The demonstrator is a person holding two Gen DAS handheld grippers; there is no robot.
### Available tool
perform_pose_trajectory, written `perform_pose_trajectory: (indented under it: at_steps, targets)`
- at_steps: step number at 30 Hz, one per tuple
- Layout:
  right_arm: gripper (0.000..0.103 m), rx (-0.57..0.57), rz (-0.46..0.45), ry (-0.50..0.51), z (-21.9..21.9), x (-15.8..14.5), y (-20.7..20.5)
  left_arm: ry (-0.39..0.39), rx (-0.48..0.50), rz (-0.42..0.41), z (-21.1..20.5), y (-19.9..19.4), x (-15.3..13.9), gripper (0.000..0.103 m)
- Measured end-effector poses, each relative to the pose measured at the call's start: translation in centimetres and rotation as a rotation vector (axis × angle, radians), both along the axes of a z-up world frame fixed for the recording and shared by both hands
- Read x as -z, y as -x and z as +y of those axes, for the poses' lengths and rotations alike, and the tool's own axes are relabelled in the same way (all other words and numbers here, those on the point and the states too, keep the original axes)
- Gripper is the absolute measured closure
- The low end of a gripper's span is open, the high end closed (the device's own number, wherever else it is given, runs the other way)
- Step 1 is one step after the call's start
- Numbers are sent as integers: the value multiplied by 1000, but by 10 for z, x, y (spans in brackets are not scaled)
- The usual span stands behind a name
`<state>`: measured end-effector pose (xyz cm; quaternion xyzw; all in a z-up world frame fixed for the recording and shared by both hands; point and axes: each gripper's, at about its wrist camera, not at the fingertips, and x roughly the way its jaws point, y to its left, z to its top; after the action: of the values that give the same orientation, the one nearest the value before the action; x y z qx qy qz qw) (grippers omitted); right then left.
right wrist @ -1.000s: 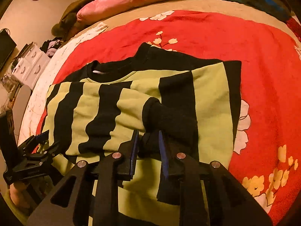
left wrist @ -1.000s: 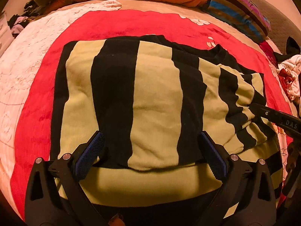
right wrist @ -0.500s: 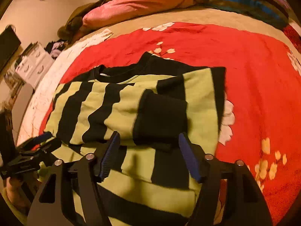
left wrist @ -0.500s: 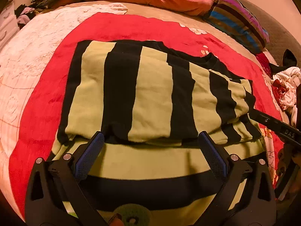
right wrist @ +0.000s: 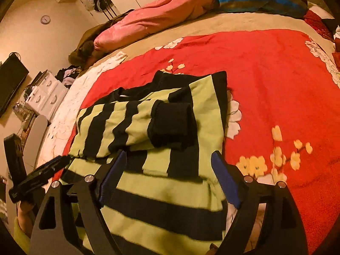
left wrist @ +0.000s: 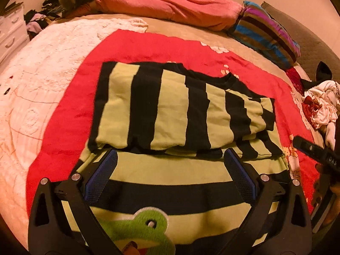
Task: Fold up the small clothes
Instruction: 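Move both grippers back over the shirt hem beside the frog plush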
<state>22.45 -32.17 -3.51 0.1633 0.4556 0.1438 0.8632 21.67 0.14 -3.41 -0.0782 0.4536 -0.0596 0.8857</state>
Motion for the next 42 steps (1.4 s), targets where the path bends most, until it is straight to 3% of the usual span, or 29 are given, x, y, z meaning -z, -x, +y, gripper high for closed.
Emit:
perform_pose_trajectory:
  at_steps: [4, 6, 17, 22, 42]
  targets:
    - [22, -33, -8, 17, 2, -6, 15, 3, -12, -24, 7, 12, -13, 9]
    - [7, -44, -11, 27, 3, -9, 21, -6, -9, -35, 9, 19, -19, 9]
    - [7, -80, -52, 101, 1, -26, 49, -8, -37, -54, 32, 55, -39, 9]
    - [7, -95, -62, 127, 2, -30, 63, -45, -46, -47, 41, 74, -39, 9]
    - [7, -160, 2, 138, 10, -28, 123, -54, -149, 24, 94, 147, -29, 9]
